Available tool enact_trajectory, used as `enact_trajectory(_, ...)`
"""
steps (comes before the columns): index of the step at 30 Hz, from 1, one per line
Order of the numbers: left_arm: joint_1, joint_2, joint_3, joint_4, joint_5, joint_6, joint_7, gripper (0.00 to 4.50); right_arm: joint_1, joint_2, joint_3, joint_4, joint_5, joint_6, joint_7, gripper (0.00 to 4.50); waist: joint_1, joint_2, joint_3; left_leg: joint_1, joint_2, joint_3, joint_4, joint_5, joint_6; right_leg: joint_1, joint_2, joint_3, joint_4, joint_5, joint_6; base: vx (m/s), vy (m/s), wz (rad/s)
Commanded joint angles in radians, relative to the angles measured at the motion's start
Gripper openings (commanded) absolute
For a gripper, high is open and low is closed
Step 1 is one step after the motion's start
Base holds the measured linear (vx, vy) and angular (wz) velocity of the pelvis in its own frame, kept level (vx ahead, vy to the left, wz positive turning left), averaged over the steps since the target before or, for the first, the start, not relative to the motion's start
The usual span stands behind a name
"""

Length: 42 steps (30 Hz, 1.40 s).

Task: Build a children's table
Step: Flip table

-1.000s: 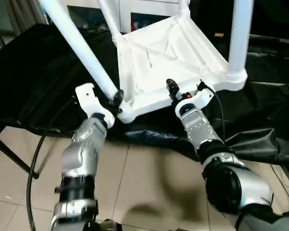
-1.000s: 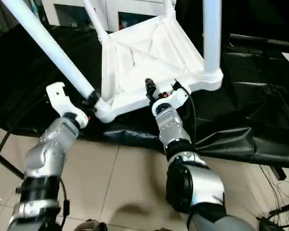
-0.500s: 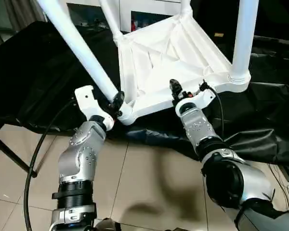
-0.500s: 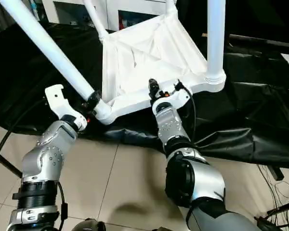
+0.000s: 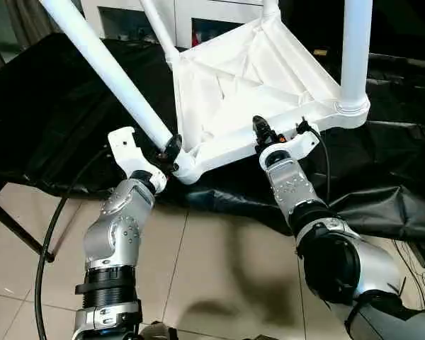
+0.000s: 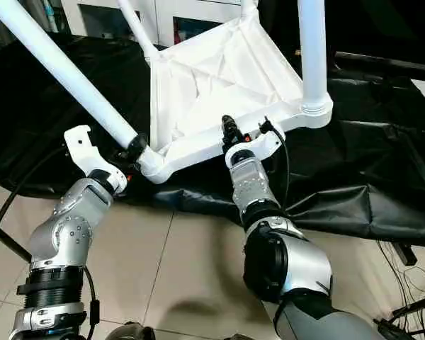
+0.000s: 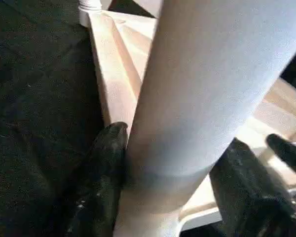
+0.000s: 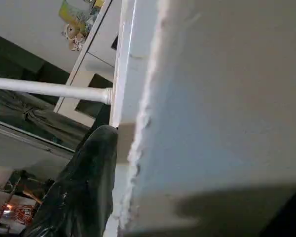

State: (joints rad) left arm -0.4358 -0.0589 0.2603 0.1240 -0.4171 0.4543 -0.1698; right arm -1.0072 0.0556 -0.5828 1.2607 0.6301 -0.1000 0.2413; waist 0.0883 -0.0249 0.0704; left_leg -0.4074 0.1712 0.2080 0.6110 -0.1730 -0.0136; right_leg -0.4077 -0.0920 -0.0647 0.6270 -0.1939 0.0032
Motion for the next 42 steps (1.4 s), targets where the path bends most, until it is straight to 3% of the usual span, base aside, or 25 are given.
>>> enact_trajectory(1, -0.006, -0.013, -0.008, 0.014, -0.002, -0.011, 0.004, 2.89, -0.038, -0.024, 0.01, -0.015, -0.028, -0.041, -0.012, 2.44, -0.002, 0.006, -0.09, 0.037, 0.063, -0.024, -0.064, -0.102, 0.061, 0.045, -0.06, 0.041, -0.051, 0.004, -0.261, 0.0, 0.0, 0.0)
enact_trajectory(6, -0.029, -0.015, 0.049, 0.018, -0.035, -0.099, -0.005, 3.02, -0.037, -0.041, 0.018, -0.022, -0.048, -0.08, -0.027, 2.44, -0.001, 0.006, -0.091, 0.036, 0.063, -0.025, -0.064, -0.105, 0.061, 0.047, -0.062, 0.04, -0.051, 0.005, -0.258, 0.0, 0.0, 0.0)
enact_trajectory(8, -0.047, -0.02, 0.121, -0.006, -0.107, -0.165, -0.025, 3.12, -0.034, -0.062, 0.023, -0.03, -0.061, -0.098, -0.043, 2.38, -0.002, 0.005, -0.09, 0.035, 0.061, -0.024, -0.063, -0.107, 0.061, 0.048, -0.063, 0.041, -0.051, 0.009, -0.271, 0.0, 0.0, 0.0)
enact_trajectory(14, -0.026, 0.012, 0.184, -0.098, -0.222, -0.195, -0.108, 3.12, -0.013, -0.122, 0.043, -0.055, -0.104, -0.145, -0.076, 2.31, -0.001, 0.008, -0.089, 0.038, 0.063, -0.023, -0.064, -0.123, 0.056, 0.046, -0.062, 0.041, -0.052, -0.017, -0.268, 0.0, 0.0, 0.0)
enact_trajectory(17, -0.017, 0.028, 0.204, -0.106, -0.233, -0.22, -0.113, 3.12, -0.002, -0.146, 0.056, -0.065, -0.128, -0.169, -0.09, 2.31, 0.005, 0.015, -0.085, 0.045, 0.063, -0.021, -0.067, -0.167, 0.034, 0.04, -0.054, 0.04, -0.057, -0.049, -0.247, 0.0, 0.0, 0.0)
enact_trajectory(20, -0.013, 0.038, 0.236, -0.113, -0.249, -0.261, -0.106, 3.12, 0.01, -0.17, 0.056, -0.077, -0.141, -0.195, -0.107, 2.31, 0.013, 0.016, -0.086, 0.054, 0.065, -0.019, -0.067, -0.189, 0.013, 0.034, -0.052, 0.042, -0.059, -0.065, -0.226, 0.0, 0.0, 0.0)
enact_trajectory(22, -0.011, 0.049, 0.25, -0.112, -0.257, -0.286, -0.102, 3.12, 0.016, -0.185, 0.05, -0.085, -0.145, -0.211, -0.122, 2.31, 0.013, 0.017, -0.084, 0.054, 0.064, -0.019, -0.071, -0.221, -0.004, 0.033, -0.05, 0.042, -0.06, -0.084, -0.217, 0.0, 0.0, 0.0)
enact_trajectory(23, -0.008, 0.06, 0.253, -0.106, -0.247, -0.295, -0.101, 3.12, 0.021, -0.196, 0.05, -0.088, -0.149, -0.215, -0.129, 2.31, 0.011, 0.014, -0.082, 0.055, 0.064, -0.019, -0.074, -0.259, -0.021, 0.029, -0.05, 0.043, -0.064, -0.119, -0.204, 0.0, 0.0, 0.0)
enact_trajectory(25, -0.004, 0.071, 0.249, -0.102, -0.233, -0.301, -0.104, 3.12, 0.025, -0.206, 0.063, -0.089, -0.165, -0.215, -0.132, 2.3, 0.008, 0.012, -0.083, 0.048, 0.062, -0.022, -0.076, -0.266, -0.025, 0.036, -0.054, 0.044, -0.065, -0.139, -0.189, 0.0, 0.0, 0.0)
enact_trajectory(28, 0.006, 0.1, 0.225, -0.098, -0.178, -0.323, -0.108, 3.12, 0.032, -0.22, 0.096, -0.093, -0.202, -0.221, -0.138, 2.28, 0.007, 0.006, -0.085, 0.041, 0.061, -0.023, -0.075, -0.237, -0.015, 0.04, -0.055, 0.045, -0.065, -0.138, -0.17, 0.0, 0.0, 0.0)
enact_trajectory(30, 0.013, 0.147, 0.183, -0.093, -0.084, -0.348, -0.118, 3.12, 0.046, -0.236, 0.144, -0.111, -0.258, -0.233, -0.146, 2.28, 0.004, 0.004, -0.085, 0.038, 0.06, -0.023, -0.072, -0.202, -0.005, 0.04, -0.055, 0.045, -0.065, -0.128, -0.163, 0.0, 0.0, 0.0)
enact_trajectory(34, 0.005, 0.187, 0.156, -0.097, -0.041, -0.376, -0.142, 3.12, 0.063, -0.242, 0.197, -0.132, -0.314, -0.238, -0.148, 2.24, -0.005, 0.005, -0.087, 0.035, 0.058, -0.023, -0.068, -0.172, -0.001, 0.041, -0.055, 0.044, -0.062, -0.11, -0.173, 0.0, 0.0, 0.0)
enact_trajectory(36, 0.007, 0.265, 0.066, -0.109, 0.052, -0.363, -0.188, 3.12, 0.07, -0.247, 0.224, -0.138, -0.352, -0.253, -0.172, 2.2, -0.008, 0.008, -0.087, 0.038, 0.058, -0.023, -0.068, -0.177, 0.002, 0.038, -0.052, 0.043, -0.06, -0.118, -0.173, 0.0, 0.0, 0.0)
enact_trajectory(42, 0.007, 0.364, -0.061, -0.126, 0.153, -0.325, -0.262, 3.12, 0.065, -0.253, 0.239, -0.139, -0.376, -0.257, -0.206, 2.16, -0.013, 0.014, -0.085, 0.044, 0.058, -0.02, -0.071, -0.215, -0.015, 0.032, -0.049, 0.045, -0.059, -0.131, -0.188, 0.0, 0.0, 0.0)
